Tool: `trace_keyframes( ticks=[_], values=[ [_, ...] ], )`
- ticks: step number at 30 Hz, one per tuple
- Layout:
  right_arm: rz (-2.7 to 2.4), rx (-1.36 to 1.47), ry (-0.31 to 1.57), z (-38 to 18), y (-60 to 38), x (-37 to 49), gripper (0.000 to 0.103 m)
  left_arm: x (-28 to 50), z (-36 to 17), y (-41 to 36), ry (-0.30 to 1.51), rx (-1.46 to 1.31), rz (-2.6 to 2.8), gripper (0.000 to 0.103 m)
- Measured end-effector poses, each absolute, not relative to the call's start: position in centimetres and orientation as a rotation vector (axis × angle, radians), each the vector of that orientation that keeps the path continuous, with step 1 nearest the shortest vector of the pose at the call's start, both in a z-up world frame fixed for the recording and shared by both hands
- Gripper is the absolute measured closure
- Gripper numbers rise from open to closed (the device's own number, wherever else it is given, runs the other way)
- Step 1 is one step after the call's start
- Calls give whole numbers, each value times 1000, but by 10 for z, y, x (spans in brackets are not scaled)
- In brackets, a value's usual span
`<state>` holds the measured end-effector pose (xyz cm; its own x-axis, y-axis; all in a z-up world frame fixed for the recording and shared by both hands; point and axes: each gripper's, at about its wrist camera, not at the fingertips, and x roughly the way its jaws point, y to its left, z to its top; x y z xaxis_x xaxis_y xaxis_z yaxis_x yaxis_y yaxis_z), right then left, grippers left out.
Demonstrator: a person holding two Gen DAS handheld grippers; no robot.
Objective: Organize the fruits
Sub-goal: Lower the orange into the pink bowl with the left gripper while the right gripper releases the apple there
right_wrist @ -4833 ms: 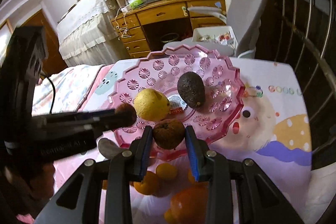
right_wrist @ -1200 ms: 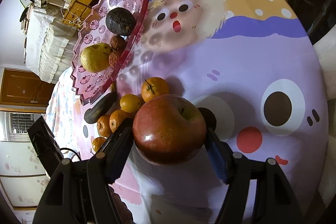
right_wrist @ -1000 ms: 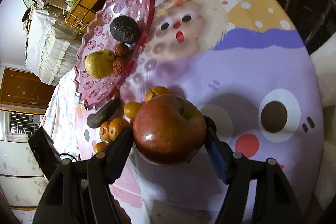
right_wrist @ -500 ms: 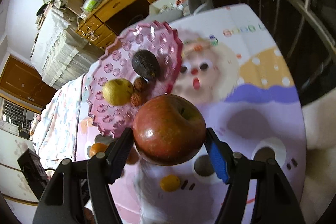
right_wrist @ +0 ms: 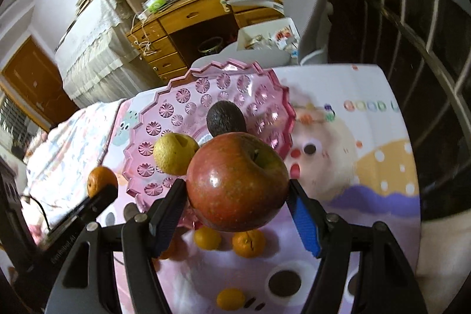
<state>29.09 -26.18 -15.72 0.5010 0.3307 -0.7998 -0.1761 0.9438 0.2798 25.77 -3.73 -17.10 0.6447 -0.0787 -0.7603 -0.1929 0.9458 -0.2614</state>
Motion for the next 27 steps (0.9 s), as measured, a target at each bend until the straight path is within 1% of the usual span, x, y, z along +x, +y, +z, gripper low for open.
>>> trace_keyframes(
  ticks=[10, 11, 13, 14, 15, 17, 19, 21, 27],
  values=[
    [360, 96, 1042, -174, -243, 310, 33, 277, -194, -53, 970, -338, 33, 63],
    [363, 93, 1051, -176, -243, 311, 33, 278, -195, -53, 975, -338, 41, 61],
    [368, 93, 1059, -178, -242, 313, 33, 280, -196, -54, 973, -340, 44, 53],
    [374, 100, 1043, -176, -242, 312, 33, 280, -195, -54, 967, -337, 46, 45],
    [388, 102, 1011, -172, -242, 311, 33, 280, -193, -55, 959, -330, 55, 39],
    [399, 57, 968, -164, -237, 307, 33, 280, -190, -54, 955, -325, 67, 37],
    [413, 26, 964, -162, -233, 305, 33, 280, -188, -53, 958, -332, 68, 36],
    [428, 51, 976, -161, -234, 306, 33, 279, -188, -51, 962, -342, 73, 33],
    [403, 97, 993, -161, -245, 305, 33, 267, -188, -45, 988, -347, 80, 31]
  ],
)
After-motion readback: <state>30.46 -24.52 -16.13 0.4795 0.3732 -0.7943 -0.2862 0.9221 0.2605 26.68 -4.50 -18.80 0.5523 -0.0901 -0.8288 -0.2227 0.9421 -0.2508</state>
